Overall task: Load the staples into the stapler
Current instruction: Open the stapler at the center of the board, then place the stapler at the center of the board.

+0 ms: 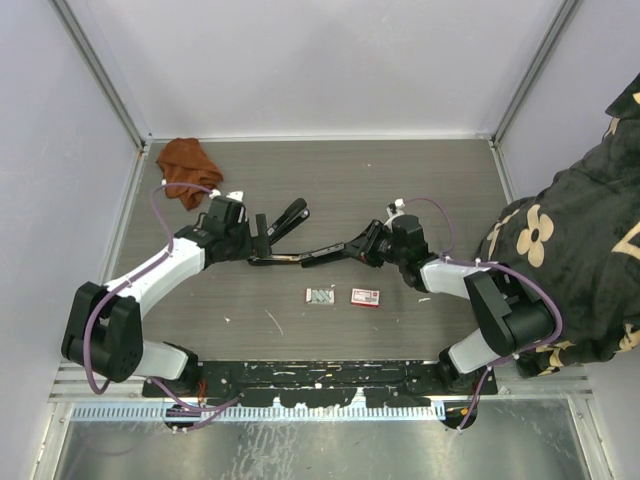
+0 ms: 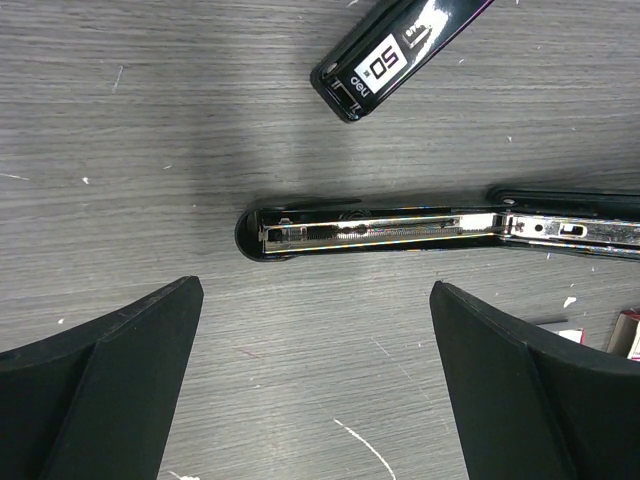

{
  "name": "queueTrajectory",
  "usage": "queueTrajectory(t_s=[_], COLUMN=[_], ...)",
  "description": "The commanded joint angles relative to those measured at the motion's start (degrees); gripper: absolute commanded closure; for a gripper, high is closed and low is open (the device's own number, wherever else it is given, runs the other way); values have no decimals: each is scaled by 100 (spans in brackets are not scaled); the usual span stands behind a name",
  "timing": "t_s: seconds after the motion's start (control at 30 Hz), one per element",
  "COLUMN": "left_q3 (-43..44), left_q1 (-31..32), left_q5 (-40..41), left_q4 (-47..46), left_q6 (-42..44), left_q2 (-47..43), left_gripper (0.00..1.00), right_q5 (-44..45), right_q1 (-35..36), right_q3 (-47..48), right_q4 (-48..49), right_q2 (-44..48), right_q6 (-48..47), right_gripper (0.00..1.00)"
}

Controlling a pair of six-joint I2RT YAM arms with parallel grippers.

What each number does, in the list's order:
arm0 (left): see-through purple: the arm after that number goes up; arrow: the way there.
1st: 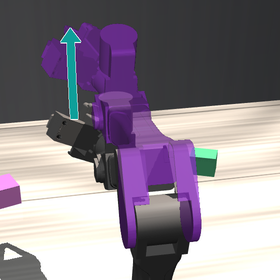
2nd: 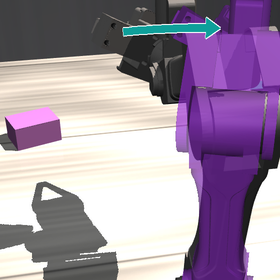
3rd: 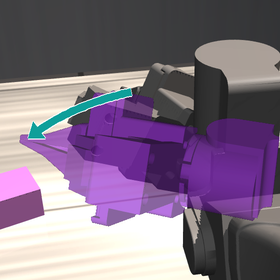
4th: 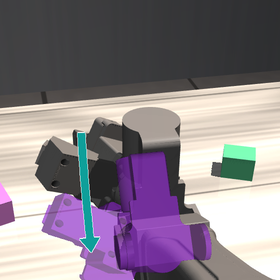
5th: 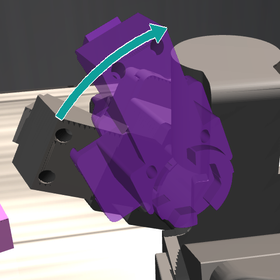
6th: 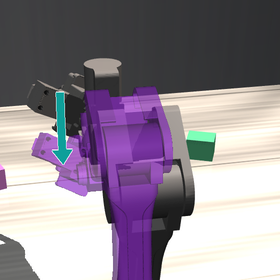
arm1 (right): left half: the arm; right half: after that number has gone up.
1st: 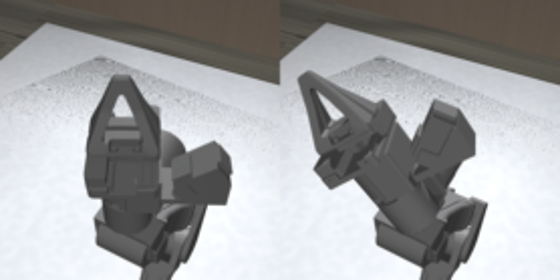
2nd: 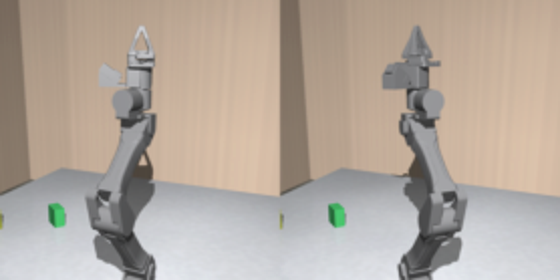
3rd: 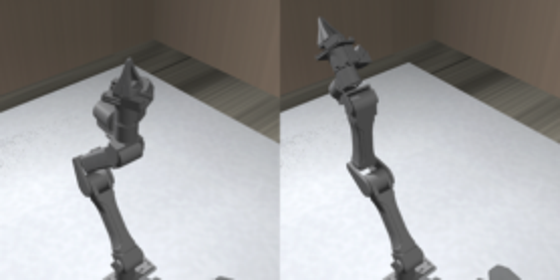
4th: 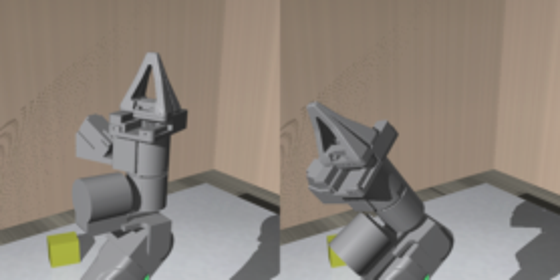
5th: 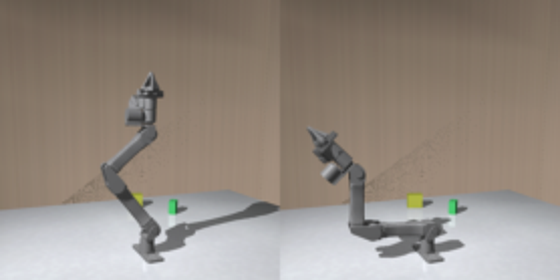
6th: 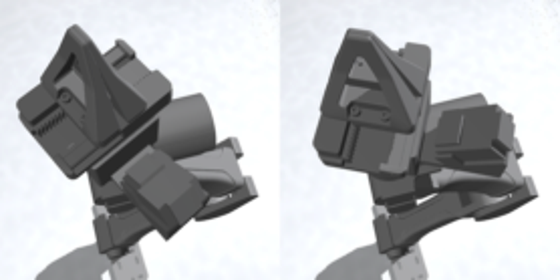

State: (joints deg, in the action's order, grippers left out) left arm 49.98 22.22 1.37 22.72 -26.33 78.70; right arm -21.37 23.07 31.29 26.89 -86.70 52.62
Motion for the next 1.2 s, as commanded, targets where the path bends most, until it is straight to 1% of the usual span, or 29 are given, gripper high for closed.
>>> queueTrajectory(t_s=[0.0,0.17,0.3,0.4,0.57,0.67,0.77,0.93,0.97,1.17], left_q3=[-22,-81,-150,-147,-154,-146,-179,-123,-121,-53], left_q1=[-55,-94,-120,-153,-195,-222,-234,-231,-230,-235], left_q5=[-275,-327,-313,-304,-236,-257,-407,-498,-504,-522], left_q4=[-596,-729,-765,-705,-581,-575,-712,-849,-894,-1093], left_q6=[-109,-153,-124,-72,57,111,132,137,130,135], left_q2=[54,127,49,-43,-150,-163,-104,188,243,613], left_gripper=[1,0,1,2,2,2,1,12,16,29], right_q5=[-7,93,274,352,210,12,-223,-275,-273,-274], right_q1=[-68,-144,-261,-376,-638,-756,-778,-777,-773,-775], right_q3=[31,-101,-237,-365,-474,-487,-428,-476,-493,-621], right_q4=[213,215,162,140,56,59,31,-22,-20,9], right_q2=[-23,48,229,384,605,677,672,665,667,702], right_q6=[-247,-373,-435,-467,-506,-541,-641,-640,-633,-601], right_gripper=[64,54,49,48,48,45,49,51,51,52])
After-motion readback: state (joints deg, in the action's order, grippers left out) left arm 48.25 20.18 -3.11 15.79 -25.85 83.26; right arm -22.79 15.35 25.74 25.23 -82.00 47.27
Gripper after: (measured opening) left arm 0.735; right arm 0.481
